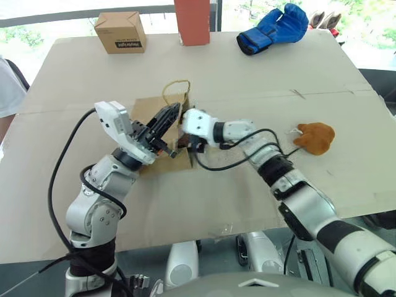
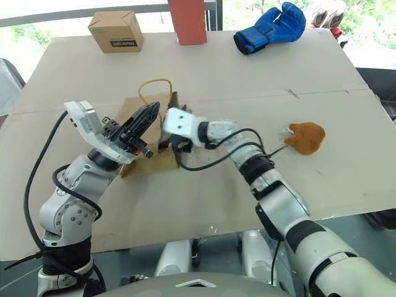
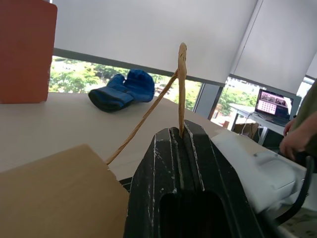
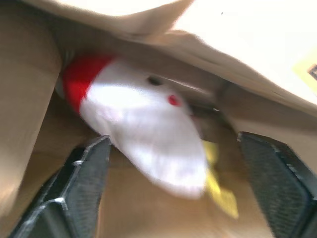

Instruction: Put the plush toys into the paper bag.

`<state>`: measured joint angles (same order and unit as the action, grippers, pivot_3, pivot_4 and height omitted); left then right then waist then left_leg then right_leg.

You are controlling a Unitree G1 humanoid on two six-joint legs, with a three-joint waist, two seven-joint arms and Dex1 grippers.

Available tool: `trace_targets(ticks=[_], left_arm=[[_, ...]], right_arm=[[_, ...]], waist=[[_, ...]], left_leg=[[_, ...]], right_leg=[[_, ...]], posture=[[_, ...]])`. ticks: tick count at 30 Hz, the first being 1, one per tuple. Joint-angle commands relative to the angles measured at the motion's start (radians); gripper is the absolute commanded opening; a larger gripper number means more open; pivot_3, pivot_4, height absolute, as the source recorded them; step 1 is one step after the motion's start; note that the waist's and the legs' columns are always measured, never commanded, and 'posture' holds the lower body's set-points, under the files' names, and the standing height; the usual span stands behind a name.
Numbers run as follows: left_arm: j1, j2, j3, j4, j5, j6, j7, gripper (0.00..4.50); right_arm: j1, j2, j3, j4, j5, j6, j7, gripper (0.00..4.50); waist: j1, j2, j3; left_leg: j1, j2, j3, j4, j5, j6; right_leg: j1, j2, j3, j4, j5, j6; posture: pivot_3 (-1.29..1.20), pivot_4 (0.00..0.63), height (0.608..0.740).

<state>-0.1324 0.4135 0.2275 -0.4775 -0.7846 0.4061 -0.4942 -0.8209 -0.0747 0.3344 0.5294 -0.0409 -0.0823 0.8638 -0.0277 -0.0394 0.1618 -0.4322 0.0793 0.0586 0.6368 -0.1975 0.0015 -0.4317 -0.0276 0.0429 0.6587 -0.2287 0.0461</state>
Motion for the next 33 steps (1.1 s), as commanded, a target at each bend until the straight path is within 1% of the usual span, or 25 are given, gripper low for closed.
trace_targets(ticks=[1, 2, 5, 8, 9, 10, 12, 14, 17, 20, 21, 22, 23, 24, 27, 28, 30, 31, 33], left_arm=[[-0.026, 0.008, 0.007, 0.008, 0.003, -0.023, -0.029, 0.00], [-0.041, 0.006, 0.002, 0.026, 0.009, -0.029, -0.038, 0.00], [-0.087, -0.003, -0.015, 0.069, 0.021, -0.041, -0.061, 0.00], [-0.115, -0.013, -0.027, 0.092, 0.025, -0.044, -0.079, 0.00], [-0.128, -0.016, -0.033, 0.106, 0.027, -0.047, -0.088, 0.00], [-0.137, -0.019, -0.037, 0.115, 0.029, -0.049, -0.095, 0.00], [-0.158, -0.032, -0.051, 0.137, 0.038, -0.053, -0.102, 0.00], [-0.170, -0.045, -0.063, 0.152, 0.045, -0.057, -0.112, 0.00], [-0.178, -0.061, -0.077, 0.161, 0.059, -0.063, -0.120, 0.00], [-0.188, -0.069, -0.088, 0.169, 0.068, -0.068, -0.130, 0.00], [-0.190, -0.072, -0.089, 0.169, 0.069, -0.067, -0.130, 0.00], [-0.192, -0.073, -0.089, 0.170, 0.071, -0.067, -0.131, 0.00], [-0.194, -0.074, -0.087, 0.169, 0.069, -0.065, -0.131, 0.00], [-0.196, -0.075, -0.084, 0.169, 0.066, -0.063, -0.131, 0.00], [-0.199, -0.073, -0.078, 0.166, 0.061, -0.051, -0.127, 0.00], [-0.198, -0.072, -0.079, 0.165, 0.060, -0.046, -0.127, 0.00], [-0.199, -0.072, -0.081, 0.160, 0.046, -0.026, -0.125, 0.00], [-0.198, -0.076, -0.081, 0.158, 0.044, -0.022, -0.119, 0.00], [-0.203, -0.074, -0.101, 0.154, 0.056, -0.029, -0.145, 0.00]], right_arm=[[0.059, -0.049, -0.056, -0.246, 0.079, 0.178, 0.020, 3.98], [0.096, -0.083, -0.079, -0.339, 0.103, 0.251, 0.020, 3.98], [0.188, -0.183, -0.165, -0.595, 0.160, 0.485, -0.013, 3.98], [0.246, -0.279, -0.256, -0.753, 0.174, 0.673, -0.082, 3.98], [0.274, -0.335, -0.308, -0.795, 0.153, 0.735, -0.114, 3.98], [0.292, -0.374, -0.341, -0.825, 0.142, 0.781, -0.140, 3.98], [0.332, -0.460, -0.414, -0.844, 0.074, 0.917, -0.234, 3.98], [0.362, -0.516, -0.443, -0.847, 0.043, 1.077, -0.295, 3.98], [0.390, -0.566, -0.440, -0.853, 0.057, 1.229, -0.305, 3.98], [0.392, -0.568, -0.452, -0.819, 0.078, 1.336, -0.326, 3.98], [0.398, -0.581, -0.441, -0.810, 0.073, 1.334, -0.331, 3.75], [0.403, -0.592, -0.430, -0.806, 0.070, 1.331, -0.336, 3.38], [0.419, -0.599, -0.421, -0.805, 0.075, 1.323, -0.333, 3.22], [0.431, -0.604, -0.414, -0.805, 0.079, 1.314, -0.334, 2.70], [0.449, -0.610, -0.419, -0.826, 0.103, 1.296, -0.326, 1.46], [0.452, -0.608, -0.428, -0.835, 0.111, 1.277, -0.324, 0.92], [0.455, -0.603, -0.445, -0.851, 0.128, 1.241, -0.319, 0.22], [0.455, -0.599, -0.452, -0.858, 0.139, 1.224, -0.314, 0.09], [0.416, -0.538, -0.443, -0.884, 0.188, 1.059, -0.285, 0.09]], waist=[[0.000, 0.000, 0.000], [-0.009, 0.000, 0.000], [0.002, 0.001, 0.000], [0.011, 0.001, 0.000], [0.014, 0.001, 0.000], [0.018, 0.000, 0.000], [0.024, 0.000, 0.000], [0.022, 0.000, 0.000], [0.013, 0.000, 0.000], [0.006, 0.001, 0.000], [0.006, 0.001, 0.000], [0.008, 0.000, 0.000], [0.010, 0.001, 0.000], [0.013, 0.000, 0.000], [0.016, 0.000, 0.000], [0.016, 0.000, 0.000], [0.015, 0.000, 0.000], [0.014, 0.000, 0.000], [0.014, 0.000, 0.000]], left_leg=[[0.000, 0.000, 0.000, 0.000, 0.000, 0.000], [0.000, 0.000, 0.000, 0.000, 0.000, 0.000], [0.001, 0.000, -0.001, 0.000, 0.000, 0.000], [0.001, 0.000, 0.000, 0.000, 0.000, 0.000], [0.000, 0.000, 0.001, 0.000, 0.000, 0.000], [0.000, 0.000, 0.001, 0.001, 0.000, 0.000], [0.000, -0.001, 0.001, 0.001, 0.000, 0.000], [0.000, -0.002, 0.002, 0.001, 0.000, 0.000], [0.000, -0.003, 0.002, 0.001, 0.000, 0.000], [0.001, -0.003, 0.002, 0.000, 0.000, 0.000], [0.001, -0.003, 0.001, 0.000, 0.000, 0.000], [0.001, -0.003, 0.001, 0.000, 0.000, 0.000], [0.001, -0.003, 0.000, 0.001, 0.000, 0.000], [0.001, -0.003, 0.000, 0.001, 0.000, 0.000], [0.000, -0.003, 0.000, 0.001, 0.000, 0.000], [0.000, -0.004, 0.000, 0.001, 0.000, 0.000], [0.000, -0.004, 0.000, 0.001, 0.000, 0.000], [0.000, -0.004, 0.000, 0.001, 0.000, 0.000], [0.000, -0.004, 0.000, 0.001, 0.000, 0.000]], right_leg=[[0.000, 0.000, 0.000, 0.000, 0.000, 0.000], [0.000, 0.000, 0.000, 0.000, 0.000, 0.000], [0.000, 0.001, 0.000, 0.002, 0.000, 0.000], [0.000, 0.001, 0.000, 0.001, 0.000, 0.000], [0.000, 0.001, 0.001, 0.001, 0.000, -0.001], [0.000, 0.000, 0.001, 0.000, -0.002, -0.003], [0.000, 0.000, 0.001, -0.001, -0.002, -0.004], [0.000, -0.002, 0.001, -0.001, -0.002, -0.004], [0.000, -0.002, 0.002, -0.001, -0.002, -0.004], [0.000, -0.001, 0.003, -0.001, -0.002, -0.004], [0.000, -0.001, 0.003, -0.001, -0.002, -0.004], [0.000, 0.000, 0.003, 0.000, -0.002, -0.003], [0.000, 0.000, 0.003, -0.001, -0.002, -0.003], [0.000, 0.000, 0.003, -0.001, -0.002, -0.003], [0.000, 0.000, 0.003, -0.002, -0.002, -0.003], [0.001, -0.001, 0.003, -0.002, -0.002, -0.003], [0.001, -0.001, 0.003, -0.002, -0.002, -0.003], [0.001, -0.001, 0.003, -0.002, -0.002, -0.003], [0.001, -0.001, 0.003, -0.002, -0.002, -0.003]], posture=[[0.00, 0.150, 0.740], [0.00, 0.150, 0.740], [0.00, 0.150, 0.740], [0.00, 0.150, 0.740], [0.00, 0.150, 0.740], [0.00, 0.150, 0.740], [0.00, 0.150, 0.740], [0.00, 0.150, 0.740], [0.00, 0.150, 0.740], [0.00, 0.150, 0.740], [0.00, 0.150, 0.740], [0.00, 0.150, 0.740], [0.00, 0.150, 0.740], [0.00, 0.150, 0.740], [0.00, 0.150, 0.740], [0.00, 0.150, 0.740], [0.00, 0.150, 0.740], [0.00, 0.150, 0.740], [0.00, 0.150, 0.740]])
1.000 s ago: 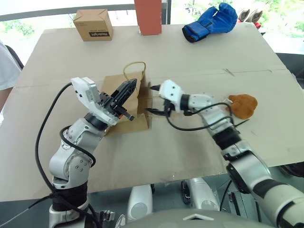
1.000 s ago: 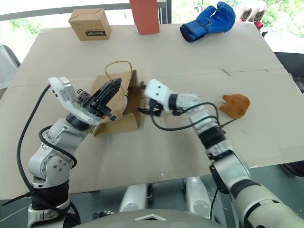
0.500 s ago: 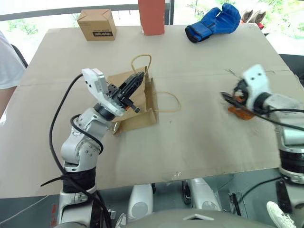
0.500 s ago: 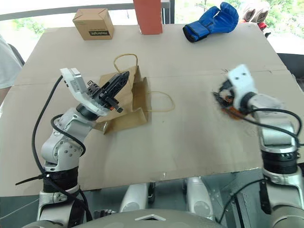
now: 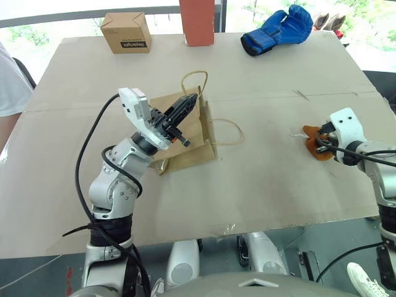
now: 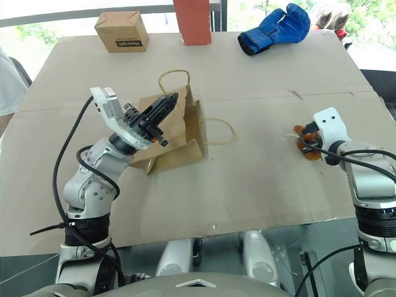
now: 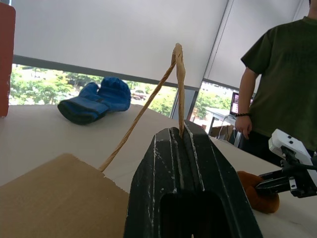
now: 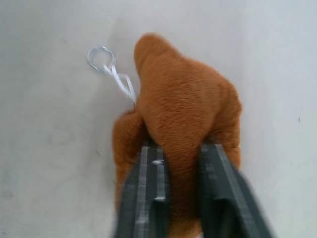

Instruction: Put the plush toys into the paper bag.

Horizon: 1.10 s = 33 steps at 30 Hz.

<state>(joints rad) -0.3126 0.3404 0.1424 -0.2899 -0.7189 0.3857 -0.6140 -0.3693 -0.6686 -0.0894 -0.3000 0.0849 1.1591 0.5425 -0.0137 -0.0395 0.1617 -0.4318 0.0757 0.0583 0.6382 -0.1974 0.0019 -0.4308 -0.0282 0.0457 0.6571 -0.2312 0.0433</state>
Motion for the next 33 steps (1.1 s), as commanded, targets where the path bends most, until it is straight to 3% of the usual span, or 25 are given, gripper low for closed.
trace_targets(ticks=[1, 4, 9, 13, 18, 25, 33], left_arm=[[-0.026, 0.000, -0.022, -0.034, -0.008, -0.020, -0.048, 0.00], [-0.034, 0.001, -0.018, -0.029, -0.043, -0.034, -0.122, 0.00], [-0.077, 0.008, 0.001, 0.019, -0.032, -0.039, -0.129, 0.00], [-0.101, -0.014, -0.011, 0.035, -0.010, -0.060, -0.116, 0.00], [-0.082, -0.044, -0.023, 0.017, 0.024, -0.076, -0.082, 0.00], [-0.036, -0.033, -0.021, -0.034, 0.029, -0.073, -0.072, 0.00], [-0.167, 0.035, -0.010, 0.063, 0.056, -0.088, -0.105, 0.00]], right_arm=[[-0.070, 0.108, 0.004, -0.064, 0.090, -0.266, 0.048, 0.09], [-0.179, 0.251, 0.082, -0.039, 0.135, -0.369, 0.063, 0.09], [-0.309, 0.411, 0.243, 0.174, 0.163, -0.482, 0.151, 0.09], [-0.331, 0.467, 0.354, 0.365, 0.130, -0.639, 0.255, 0.09], [-0.363, 0.540, 0.375, 0.485, 0.162, -0.732, 0.345, 0.09], [-0.393, 0.543, 0.382, 0.523, 0.132, -0.752, 0.370, 0.09], [-0.340, 0.450, 0.331, 0.337, 0.202, -0.634, 0.386, 0.09]], waist=[[-0.005, 0.000, 0.000], [-0.030, 0.002, 0.001], [-0.020, 0.002, 0.001], [-0.017, 0.002, 0.001], [-0.017, 0.002, 0.001], [-0.021, 0.002, 0.001], [-0.004, 0.002, 0.001]], left_leg=[[0.000, 0.000, 0.000, 0.000, 0.000, 0.000], [0.001, 0.000, -0.002, 0.000, 0.000, 0.000], [0.000, 0.001, -0.012, -0.001, 0.000, 0.000], [-0.002, 0.001, -0.011, -0.001, 0.000, 0.000], [-0.002, 0.000, -0.011, 0.000, 0.000, 0.000], [-0.001, 0.001, -0.012, -0.001, 0.000, 0.000], [-0.001, 0.001, -0.011, 0.000, 0.000, 0.000]], right_leg=[[0.000, 0.000, 0.000, 0.000, 0.000, 0.000], [-0.001, 0.003, 0.001, 0.000, 0.000, 0.005], [0.000, 0.009, -0.001, 0.002, 0.002, 0.003], [0.000, 0.008, 0.000, 0.000, 0.002, 0.003], [0.000, 0.008, 0.001, 0.000, 0.003, 0.003], [0.000, 0.009, 0.000, 0.002, 0.003, 0.003], [0.000, 0.009, 0.001, 0.002, 0.003, 0.003]], posture=[[0.00, 0.150, 0.740], [0.00, 0.150, 0.740], [0.00, 0.150, 0.740], [0.00, 0.150, 0.740], [0.00, 0.150, 0.740], [0.00, 0.150, 0.740], [0.00, 0.150, 0.740]])
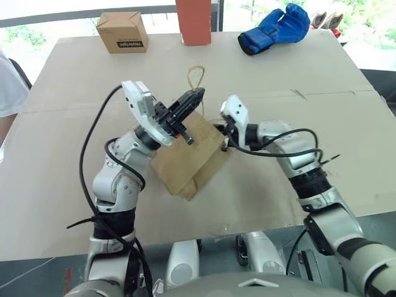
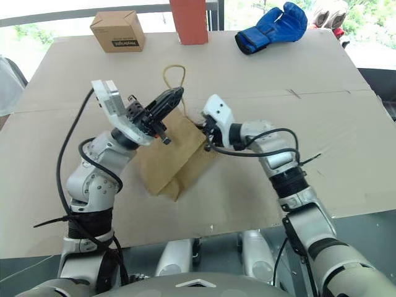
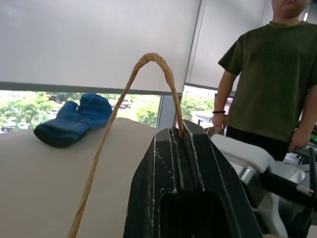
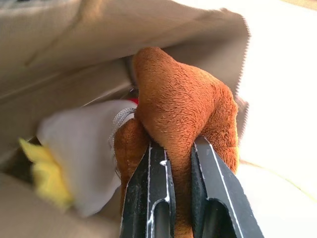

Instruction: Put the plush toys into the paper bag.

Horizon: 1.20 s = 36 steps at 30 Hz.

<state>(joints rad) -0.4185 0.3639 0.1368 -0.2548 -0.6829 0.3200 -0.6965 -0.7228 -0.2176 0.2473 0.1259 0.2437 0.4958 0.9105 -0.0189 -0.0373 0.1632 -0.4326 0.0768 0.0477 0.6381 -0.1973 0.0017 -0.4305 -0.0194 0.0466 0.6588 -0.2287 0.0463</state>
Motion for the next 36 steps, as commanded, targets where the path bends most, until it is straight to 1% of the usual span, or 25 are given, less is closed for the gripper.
trace_targets(ticks=[1, 5, 7, 10, 12, 15, 18, 19, 21, 23, 26, 27, 29, 30, 33, 36], left_arm=[[-0.083, 0.014, -0.011, 0.047, 0.028, -0.027, -0.034, 0.00], [-0.165, 0.008, -0.066, 0.132, 0.091, -0.047, -0.078, 0.00], [-0.204, -0.010, -0.090, 0.173, 0.123, -0.066, -0.081, 0.00], [-0.251, -0.033, -0.113, 0.213, 0.174, -0.077, -0.052, 0.00], [-0.248, -0.035, -0.108, 0.202, 0.176, -0.066, -0.045, 0.00], [-0.193, -0.014, -0.096, 0.158, 0.178, -0.031, -0.032, 0.00], [-0.110, 0.014, -0.079, 0.104, 0.178, 0.007, -0.001, 0.00], [-0.087, 0.017, -0.070, 0.084, 0.171, 0.020, 0.015, 0.00], [-0.055, 0.019, -0.054, 0.054, 0.162, 0.036, 0.041, 0.00], [-0.037, 0.017, -0.036, 0.035, 0.150, 0.053, 0.065, 0.00], [-0.021, 0.004, -0.005, 0.022, 0.134, 0.067, 0.104, 0.00], [-0.017, -0.001, 0.002, 0.019, 0.132, 0.066, 0.113, 0.00], [-0.008, -0.003, 0.022, 0.015, 0.123, 0.054, 0.116, 0.00], [-0.004, -0.003, 0.029, 0.013, 0.118, 0.050, 0.117, 0.00], [0.009, 0.000, 0.074, 0.003, 0.069, 0.030, 0.091, 0.00], [0.015, 0.021, 0.116, -0.005, 0.035, 0.027, 0.068, 0.00]], right_arm=[[0.020, -0.001, 0.001, -0.104, 0.048, 0.040, 0.019, 0.09], [0.038, 0.028, 0.038, -0.130, 0.039, 0.048, -0.009, 0.09], [0.040, 0.047, 0.056, -0.121, 0.016, 0.027, -0.035, 0.09], [0.034, 0.087, 0.070, -0.079, -0.035, -0.025, -0.109, 0.09], [0.026, 0.117, 0.087, -0.025, -0.084, -0.073, -0.161, 0.09], [0.003, 0.171, 0.093, 0.115, -0.155, -0.168, -0.248, 0.09], [-0.062, 0.215, 0.071, 0.348, -0.224, -0.279, -0.365, 0.09], [-0.077, 0.231, 0.047, 0.399, -0.204, -0.300, -0.357, 0.09], [-0.094, 0.251, 0.016, 0.451, -0.167, -0.337, -0.320, 0.70], [-0.098, 0.263, 0.005, 0.453, -0.148, -0.347, -0.284, 1.35], [-0.082, 0.258, 0.012, 0.414, -0.143, -0.344, -0.239, 2.87], [-0.071, 0.253, 0.016, 0.391, -0.140, -0.334, -0.222, 3.22], [-0.039, 0.243, 0.013, 0.323, -0.113, -0.295, -0.182, 4.21], [-0.025, 0.239, 0.008, 0.294, -0.100, -0.275, -0.168, 4.41], [0.016, 0.191, 0.006, 0.176, -0.079, -0.196, -0.135, 4.41], [0.048, 0.137, -0.029, 0.020, -0.049, -0.088, -0.153, 4.41]], waist=[[0.003, 0.000, 0.000], [0.002, 0.000, 0.000], [0.004, 0.000, 0.000], [0.005, 0.000, 0.000], [0.003, 0.000, 0.000], [-0.002, 0.000, 0.000], [-0.016, 0.000, 0.000], [-0.018, 0.000, 0.000], [-0.017, 0.000, 0.000], [-0.016, 0.000, 0.000], [-0.018, 0.000, 0.000], [-0.019, 0.000, 0.000], [-0.019, 0.000, 0.000], [-0.019, 0.000, 0.000], [-0.019, 0.000, 0.000], [-0.017, 0.000, 0.000]], left_leg=[[0.000, 0.000, 0.000, 0.000, 0.000, 0.000], [0.000, 0.000, -0.001, 0.000, 0.000, 0.000], [0.000, 0.000, 0.000, 0.000, 0.000, 0.000], [0.000, 0.000, 0.000, 0.000, 0.000, 0.000], [0.000, 0.000, 0.000, 0.000, 0.000, 0.000], [0.000, 0.000, 0.000, 0.000, 0.000, 0.000], [0.001, 0.000, 0.000, -0.001, 0.000, 0.000], [0.000, 0.001, -0.001, -0.001, 0.000, 0.000], [0.000, 0.001, 0.000, -0.001, 0.000, 0.000], [0.000, 0.001, -0.001, -0.001, 0.000, 0.000], [0.000, 0.001, 0.000, -0.001, 0.000, 0.000], [0.000, 0.001, 0.000, -0.001, 0.000, 0.000], [0.000, 0.001, -0.001, -0.001, 0.000, 0.000], [0.000, 0.001, -0.001, -0.001, 0.000, 0.000], [0.000, 0.001, -0.001, -0.001, 0.000, 0.000], [0.000, 0.001, -0.001, -0.001, 0.000, 0.000]], right_leg=[[0.000, 0.000, 0.000, 0.000, 0.000, 0.000], [0.000, 0.001, 0.000, 0.001, 0.000, 0.000], [0.000, 0.001, 0.000, 0.001, 0.000, 0.000], [0.000, 0.001, 0.000, 0.000, 0.000, 0.000], [0.000, 0.001, 0.000, 0.000, 0.000, 0.000], [-0.001, 0.001, 0.000, 0.001, 0.000, 0.000], [-0.001, 0.001, 0.000, 0.001, 0.000, 0.000], [-0.001, 0.001, 0.000, 0.001, 0.000, 0.000], [-0.001, 0.001, 0.000, 0.001, 0.000, 0.000], [-0.001, 0.000, 0.000, 0.001, 0.000, 0.000], [0.000, 0.000, 0.000, 0.001, 0.000, 0.000], [0.000, 0.000, 0.000, 0.001, 0.000, 0.000], [0.000, 0.000, 0.000, 0.001, 0.000, 0.000], [-0.001, 0.000, 0.000, 0.001, 0.000, 0.000], [-0.001, 0.000, 0.000, 0.001, 0.000, 0.000], [-0.001, 0.000, 0.000, 0.001, 0.000, 0.000]], posture=[[0.00, 0.150, 0.740], [0.00, 0.150, 0.740], [0.00, 0.150, 0.740], [0.00, 0.150, 0.740], [0.00, 0.150, 0.740], [0.00, 0.150, 0.740], [0.00, 0.150, 0.740], [0.00, 0.150, 0.740], [0.00, 0.150, 0.740], [0.00, 0.150, 0.740], [0.00, 0.150, 0.740], [0.00, 0.150, 0.740], [0.00, 0.150, 0.740], [0.00, 0.150, 0.740], [0.00, 0.150, 0.740], [0.00, 0.150, 0.740]])
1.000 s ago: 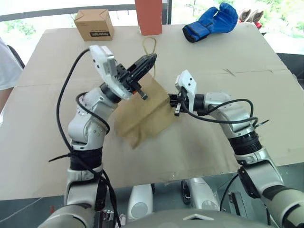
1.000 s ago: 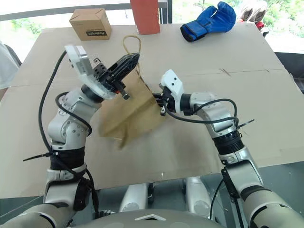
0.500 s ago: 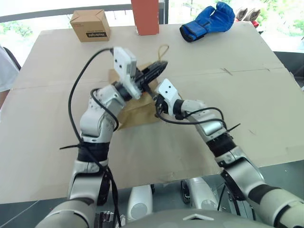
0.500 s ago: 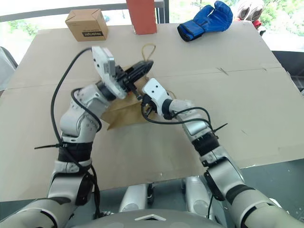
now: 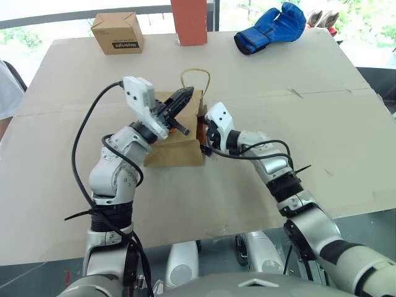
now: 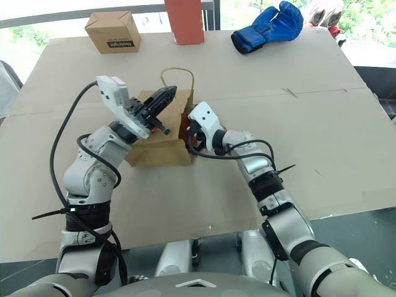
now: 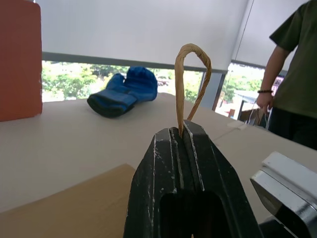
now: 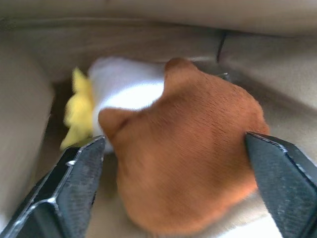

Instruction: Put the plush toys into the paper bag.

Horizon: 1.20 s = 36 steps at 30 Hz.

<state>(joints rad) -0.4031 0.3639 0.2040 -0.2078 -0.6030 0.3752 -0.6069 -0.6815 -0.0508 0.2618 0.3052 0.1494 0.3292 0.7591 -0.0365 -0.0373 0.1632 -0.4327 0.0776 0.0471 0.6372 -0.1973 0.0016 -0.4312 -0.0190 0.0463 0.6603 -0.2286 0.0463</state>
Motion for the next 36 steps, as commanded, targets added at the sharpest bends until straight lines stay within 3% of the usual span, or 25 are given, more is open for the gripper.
trace_targets(ticks=[1, 5, 11, 21, 25, 35, 36], left_arm=[[0.000, 0.023, 0.058, -0.051, -0.052, -0.028, -0.022, 0.00], [-0.002, 0.023, 0.084, -0.050, -0.088, -0.034, -0.028, 0.00], [-0.017, 0.020, 0.131, -0.044, -0.152, -0.039, -0.015, 0.00], [-0.010, 0.009, 0.140, -0.101, -0.193, -0.040, 0.023, 0.00], [0.012, 0.003, 0.141, -0.132, -0.202, -0.041, 0.043, 0.00], [0.087, -0.013, 0.132, -0.232, -0.209, -0.037, 0.099, 0.00], [0.092, -0.014, 0.133, -0.238, -0.209, -0.038, 0.104, 0.00]], right_arm=[[0.017, -0.042, -0.050, -0.203, 0.056, 0.106, -0.008, 4.41], [0.054, -0.075, -0.097, -0.380, 0.100, 0.264, -0.073, 4.41], [0.089, -0.064, -0.270, -0.586, 0.235, 0.580, -0.244, 4.41], [0.120, 0.087, -0.496, -0.597, 0.375, 0.949, -0.483, 4.41], [0.108, 0.124, -0.498, -0.556, 0.401, 0.958, -0.501, 4.41], [-0.132, 0.165, -0.573, -0.076, 0.407, 0.710, -0.491, 4.41], [-0.147, 0.161, -0.570, -0.050, 0.410, 0.696, -0.479, 4.18]], waist=[[0.002, 0.000, 0.000], [0.002, 0.000, 0.000], [0.003, 0.000, 0.000], [0.002, 0.000, 0.000], [0.000, 0.000, 0.000], [-0.002, 0.000, 0.000], [-0.002, 0.000, 0.000]], left_leg=[[0.000, 0.000, 0.000, 0.000, 0.000, 0.000], [0.000, 0.000, 0.000, 0.000, 0.000, 0.000], [0.000, 0.000, 0.000, 0.000, 0.000, 0.000], [0.000, 0.000, 0.000, 0.000, 0.000, 0.000], [0.000, 0.000, 0.000, 0.000, 0.000, 0.000], [-0.001, 0.000, -0.001, 0.000, 0.000, 0.000], [-0.001, 0.000, -0.001, 0.000, 0.000, 0.000]], right_leg=[[0.000, 0.000, 0.000, 0.000, 0.000, 0.000], [0.000, 0.000, 0.000, 0.000, 0.000, 0.000], [0.000, 0.000, 0.000, 0.000, 0.000, 0.000], [0.000, 0.000, 0.000, 0.000, 0.000, 0.000], [0.000, 0.000, 0.000, 0.000, 0.000, 0.000], [0.000, 0.000, 0.000, -0.001, 0.000, 0.000], [0.000, 0.000, 0.000, -0.002, 0.000, 0.000]], posture=[[0.00, 0.150, 0.740], [0.00, 0.150, 0.740], [0.00, 0.150, 0.740], [0.00, 0.150, 0.740], [0.00, 0.150, 0.740], [0.00, 0.150, 0.740], [0.00, 0.150, 0.740]])
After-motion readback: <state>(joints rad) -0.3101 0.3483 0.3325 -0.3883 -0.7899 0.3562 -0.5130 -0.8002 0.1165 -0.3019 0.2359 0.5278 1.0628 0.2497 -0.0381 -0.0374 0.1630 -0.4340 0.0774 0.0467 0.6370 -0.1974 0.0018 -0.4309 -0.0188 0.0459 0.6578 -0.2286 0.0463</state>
